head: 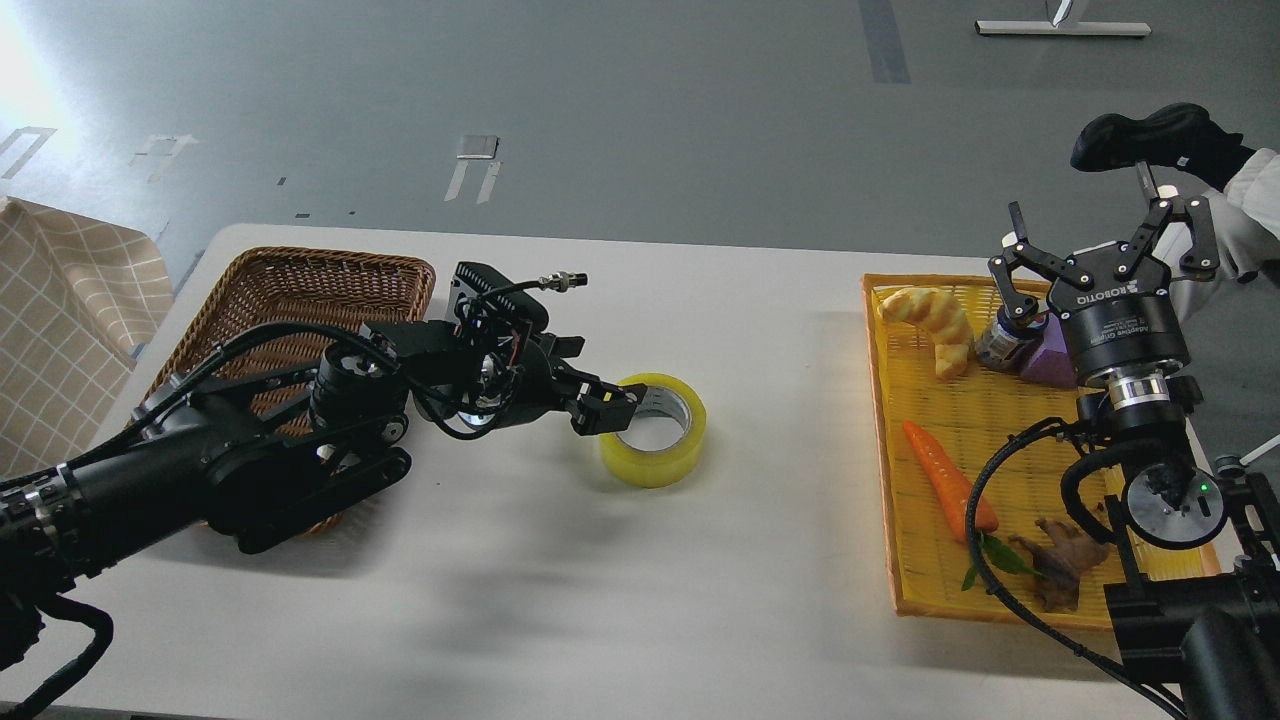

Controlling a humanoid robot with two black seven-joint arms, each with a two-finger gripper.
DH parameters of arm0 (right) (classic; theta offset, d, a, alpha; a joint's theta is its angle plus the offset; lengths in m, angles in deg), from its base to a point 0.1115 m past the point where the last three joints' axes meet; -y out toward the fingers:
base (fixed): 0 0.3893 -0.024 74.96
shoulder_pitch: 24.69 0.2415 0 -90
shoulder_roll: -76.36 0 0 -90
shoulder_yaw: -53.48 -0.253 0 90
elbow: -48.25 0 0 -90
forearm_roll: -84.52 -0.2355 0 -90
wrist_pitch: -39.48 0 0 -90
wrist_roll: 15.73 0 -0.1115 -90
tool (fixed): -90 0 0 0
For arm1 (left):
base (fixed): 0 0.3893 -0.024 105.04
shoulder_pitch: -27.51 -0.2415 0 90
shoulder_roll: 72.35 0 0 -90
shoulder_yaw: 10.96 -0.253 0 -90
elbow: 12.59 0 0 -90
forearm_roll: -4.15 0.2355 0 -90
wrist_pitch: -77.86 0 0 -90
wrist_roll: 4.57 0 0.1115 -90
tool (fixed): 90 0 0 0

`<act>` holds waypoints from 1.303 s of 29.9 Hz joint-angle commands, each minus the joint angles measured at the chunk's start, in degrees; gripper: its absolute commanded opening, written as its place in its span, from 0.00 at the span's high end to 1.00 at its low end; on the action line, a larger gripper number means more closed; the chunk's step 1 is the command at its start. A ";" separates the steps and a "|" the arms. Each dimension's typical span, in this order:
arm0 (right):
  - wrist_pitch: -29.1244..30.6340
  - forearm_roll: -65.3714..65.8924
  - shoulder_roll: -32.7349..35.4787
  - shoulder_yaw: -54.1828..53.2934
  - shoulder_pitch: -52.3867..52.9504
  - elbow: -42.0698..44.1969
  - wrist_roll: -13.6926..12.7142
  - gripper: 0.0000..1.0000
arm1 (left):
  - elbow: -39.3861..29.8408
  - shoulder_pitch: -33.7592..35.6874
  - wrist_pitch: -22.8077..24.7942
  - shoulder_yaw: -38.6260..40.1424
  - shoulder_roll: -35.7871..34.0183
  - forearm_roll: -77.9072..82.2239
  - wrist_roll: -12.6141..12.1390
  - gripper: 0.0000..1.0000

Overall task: Place and transfer tape with both arms
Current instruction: 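Reach the left gripper to the tape roll and grip its rim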

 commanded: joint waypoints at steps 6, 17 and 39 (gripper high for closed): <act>0.01 0.00 0.09 0.00 -0.01 0.74 0.00 0.00 | 3.08 0.20 0.63 -1.50 1.85 -0.09 -1.02 0.03; 0.01 -0.09 -0.08 0.00 -0.01 0.74 0.00 0.00 | 5.02 0.99 1.07 -1.59 5.01 -0.18 -1.28 0.03; 0.01 -0.09 0.01 0.00 -0.45 0.74 0.09 0.00 | 9.77 0.47 1.06 -1.85 8.53 -0.09 -2.25 0.43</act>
